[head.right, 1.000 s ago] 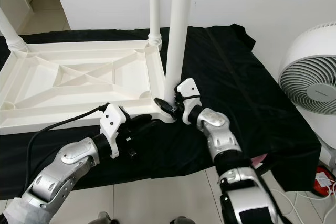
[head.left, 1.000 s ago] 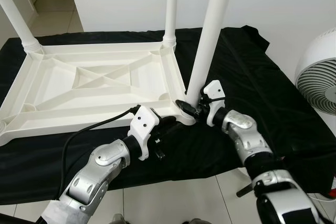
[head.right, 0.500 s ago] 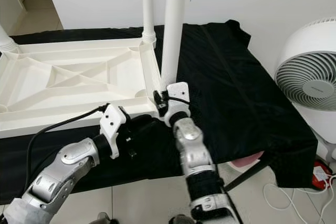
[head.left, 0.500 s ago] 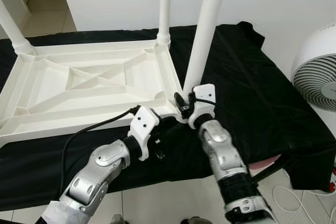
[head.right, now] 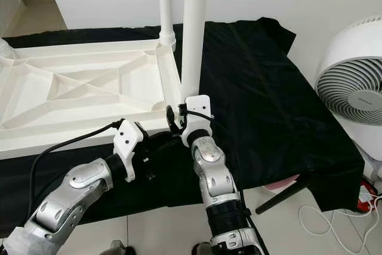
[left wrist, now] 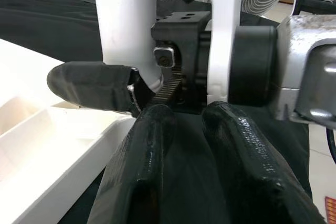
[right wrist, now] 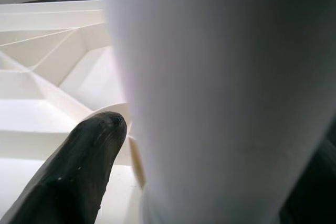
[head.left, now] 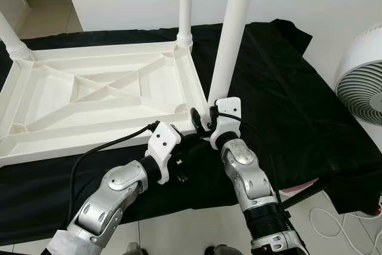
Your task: Building children table
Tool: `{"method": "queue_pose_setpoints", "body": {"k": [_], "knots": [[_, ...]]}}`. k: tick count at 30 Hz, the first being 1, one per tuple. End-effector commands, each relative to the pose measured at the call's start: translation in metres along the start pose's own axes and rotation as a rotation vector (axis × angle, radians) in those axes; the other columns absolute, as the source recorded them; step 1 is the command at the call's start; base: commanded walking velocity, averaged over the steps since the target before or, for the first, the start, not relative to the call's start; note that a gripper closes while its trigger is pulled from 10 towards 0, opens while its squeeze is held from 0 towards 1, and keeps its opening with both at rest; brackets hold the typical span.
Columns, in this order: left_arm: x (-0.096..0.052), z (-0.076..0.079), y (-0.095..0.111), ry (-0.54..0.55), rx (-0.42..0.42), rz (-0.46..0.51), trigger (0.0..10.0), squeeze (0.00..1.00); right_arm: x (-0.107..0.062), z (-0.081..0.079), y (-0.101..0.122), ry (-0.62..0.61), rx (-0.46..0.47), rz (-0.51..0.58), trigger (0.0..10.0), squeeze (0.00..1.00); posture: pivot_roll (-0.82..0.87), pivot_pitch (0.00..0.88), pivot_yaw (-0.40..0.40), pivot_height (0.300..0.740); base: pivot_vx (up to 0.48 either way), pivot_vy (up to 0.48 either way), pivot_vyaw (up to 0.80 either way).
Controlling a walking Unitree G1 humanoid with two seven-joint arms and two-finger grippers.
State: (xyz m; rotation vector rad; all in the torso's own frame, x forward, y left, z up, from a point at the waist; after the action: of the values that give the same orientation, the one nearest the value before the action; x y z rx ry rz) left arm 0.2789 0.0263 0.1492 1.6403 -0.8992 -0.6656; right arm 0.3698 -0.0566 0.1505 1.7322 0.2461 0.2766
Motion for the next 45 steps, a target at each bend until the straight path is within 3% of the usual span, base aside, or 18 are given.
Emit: {"method": "queue_pose_setpoints", "body": {"k": [1, 6, 7, 12, 15, 26, 27, 30, 31, 32, 33, 45], "knots": [[-0.003, 0.008, -0.002, -0.067, -0.008, -0.003, 10.0, 0.0, -0.003, -0.003, -0.001, 0.05, -0.004, -0.014, 10.0, 1.0, -0.03, 0.089, 0.006, 0.74, 0.0, 0.0, 0.0], [-0.003, 0.008, -0.002, -0.065, -0.005, -0.003, 10.0, 0.0, -0.005, 0.001, -0.002, 0.125, -0.037, -0.051, 10.0, 1.0, -0.03, 0.087, 0.007, 0.74, 0.0, 0.0, 0.0], [-0.004, 0.008, -0.002, -0.064, -0.004, -0.003, 10.0, 0.0, -0.005, 0.003, -0.001, 0.166, -0.051, -0.059, 10.0, 0.0, -0.03, 0.087, 0.007, 0.74, 0.0, 0.0, 0.0], [-0.004, 0.007, -0.002, -0.061, -0.002, -0.004, 10.0, 0.0, -0.008, 0.007, 0.001, 0.275, -0.105, -0.079, 10.0, 0.0, -0.03, 0.087, 0.007, 0.74, 0.0, 0.0, 0.0], [-0.004, 0.007, -0.002, -0.061, -0.001, -0.004, 10.0, 0.0, -0.009, 0.011, 0.005, 0.389, -0.208, -0.071, 10.0, 0.0, -0.02, 0.078, 0.006, 0.74, 0.0, 0.0, 0.0], [-0.004, 0.006, -0.001, -0.061, 0.001, -0.003, 10.0, 0.0, 0.003, 0.015, 0.001, 0.548, -0.289, -0.121, 10.0, 0.0, -0.01, 0.074, 0.003, 0.74, 0.0, 0.0, 0.0], [-0.003, 0.006, -0.001, -0.062, 0.001, -0.003, 10.0, 0.0, 0.004, 0.014, 0.0, 0.558, -0.296, -0.129, 7.4, 0.0, -0.01, 0.074, 0.003, 0.74, 0.0, 0.0, 0.0], [-0.004, 0.008, 0.0, -0.066, 0.0, -0.003, 10.0, 0.0, 0.006, 0.014, -0.002, 0.565, -0.303, -0.137, 7.1, 0.0, -0.01, 0.073, 0.001, 0.74, 0.0, 0.0, 0.0], [-0.004, 0.009, 0.0, -0.07, -0.002, -0.004, 10.0, 0.0, 0.008, 0.014, -0.004, 0.575, -0.309, -0.145, 0.9, 0.0, 0.0, 0.071, -0.002, 0.74, 0.0, 0.0, 0.0], [-0.004, 0.009, 0.0, -0.07, -0.002, -0.004, 10.0, 0.0, 0.008, 0.014, -0.004, 0.575, -0.309, -0.145, 0.9, 0.0, 0.0, 0.071, -0.002, 0.74, 0.0, 0.0, 0.0], [-0.005, 0.01, 0.0, -0.074, -0.003, -0.006, 10.0, 0.0, 0.01, 0.015, -0.007, 0.584, -0.316, -0.155, 0.0, 0.0, 0.01, 0.068, -0.004, 0.74, 0.0, 0.0, 0.0], [-0.006, 0.014, -0.002, -0.085, -0.005, -0.016, 10.0, 0.0, 0.009, 0.017, -0.019, 0.604, -0.295, -0.189, 0.0, 0.0, 0.01, 0.07, -0.009, 0.74, 0.0, 0.0, 0.0]]}}
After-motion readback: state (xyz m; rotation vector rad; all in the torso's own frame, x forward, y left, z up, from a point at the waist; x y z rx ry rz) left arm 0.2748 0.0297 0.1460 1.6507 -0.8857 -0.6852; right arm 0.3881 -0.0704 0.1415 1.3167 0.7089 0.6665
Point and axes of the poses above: a point about 5 cm out from each wrist's last joint towards the gripper, its own x axis pointing out of the wrist towards the gripper, its own y axis along the axis of the wrist's last joint, z = x × y, the point moved 6 cm from there along x, pointing out of the wrist towards the gripper, and after that the axes turned 10 degrees about x, right-handed, at the moved point
